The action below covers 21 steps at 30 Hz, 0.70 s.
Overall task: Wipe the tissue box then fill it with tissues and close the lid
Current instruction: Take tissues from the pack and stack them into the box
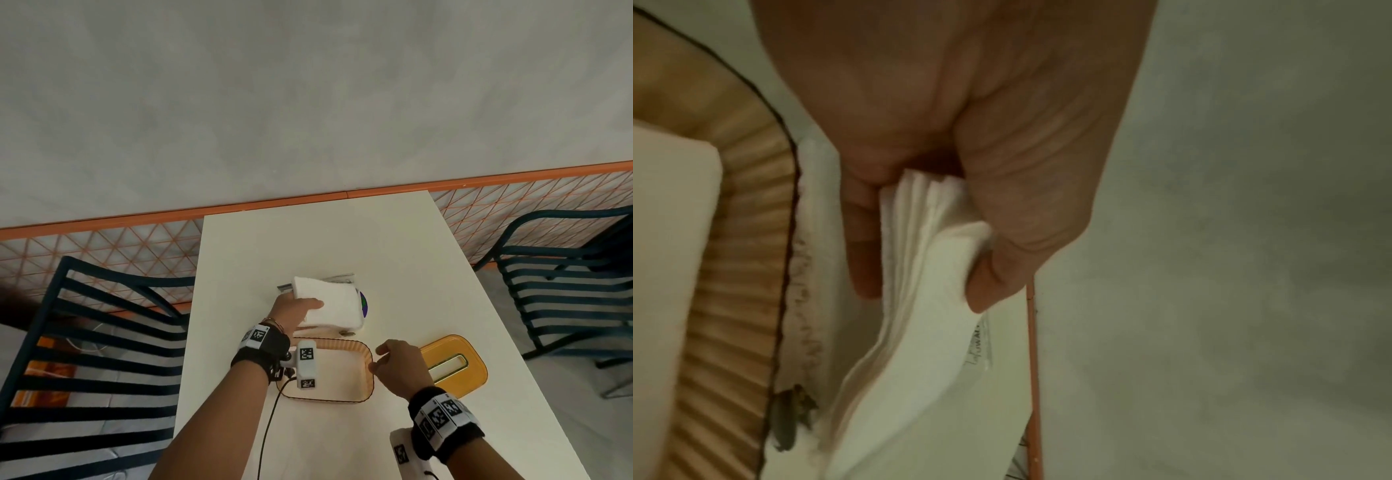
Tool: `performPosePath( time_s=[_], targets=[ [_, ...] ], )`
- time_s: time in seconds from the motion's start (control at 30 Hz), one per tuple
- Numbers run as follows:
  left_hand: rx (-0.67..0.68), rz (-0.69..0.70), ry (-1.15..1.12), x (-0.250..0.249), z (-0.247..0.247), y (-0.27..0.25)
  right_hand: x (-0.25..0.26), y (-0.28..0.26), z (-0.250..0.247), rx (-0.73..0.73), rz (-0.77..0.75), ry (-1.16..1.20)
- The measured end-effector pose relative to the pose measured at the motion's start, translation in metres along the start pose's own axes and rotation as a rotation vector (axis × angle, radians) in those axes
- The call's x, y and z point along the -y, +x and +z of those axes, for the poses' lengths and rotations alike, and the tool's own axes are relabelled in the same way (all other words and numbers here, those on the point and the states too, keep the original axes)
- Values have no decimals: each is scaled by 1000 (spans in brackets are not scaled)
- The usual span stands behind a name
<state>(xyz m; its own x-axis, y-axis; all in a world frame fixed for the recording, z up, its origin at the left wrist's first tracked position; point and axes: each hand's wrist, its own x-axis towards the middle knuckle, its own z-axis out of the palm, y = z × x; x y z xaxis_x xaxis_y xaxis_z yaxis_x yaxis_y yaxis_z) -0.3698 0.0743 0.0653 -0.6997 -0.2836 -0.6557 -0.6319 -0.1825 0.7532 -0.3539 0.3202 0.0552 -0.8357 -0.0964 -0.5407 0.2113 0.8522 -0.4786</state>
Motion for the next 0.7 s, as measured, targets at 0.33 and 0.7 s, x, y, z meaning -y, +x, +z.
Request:
performPosePath(
  time_s=[0.33,0.7],
  targets=[
    [402,144,-14,-34,-19,-91,39,-24,-44,275,-328,891],
    [-10,57,294,55,-29,-75,24,-14,6,285,-15,492]
  ],
)
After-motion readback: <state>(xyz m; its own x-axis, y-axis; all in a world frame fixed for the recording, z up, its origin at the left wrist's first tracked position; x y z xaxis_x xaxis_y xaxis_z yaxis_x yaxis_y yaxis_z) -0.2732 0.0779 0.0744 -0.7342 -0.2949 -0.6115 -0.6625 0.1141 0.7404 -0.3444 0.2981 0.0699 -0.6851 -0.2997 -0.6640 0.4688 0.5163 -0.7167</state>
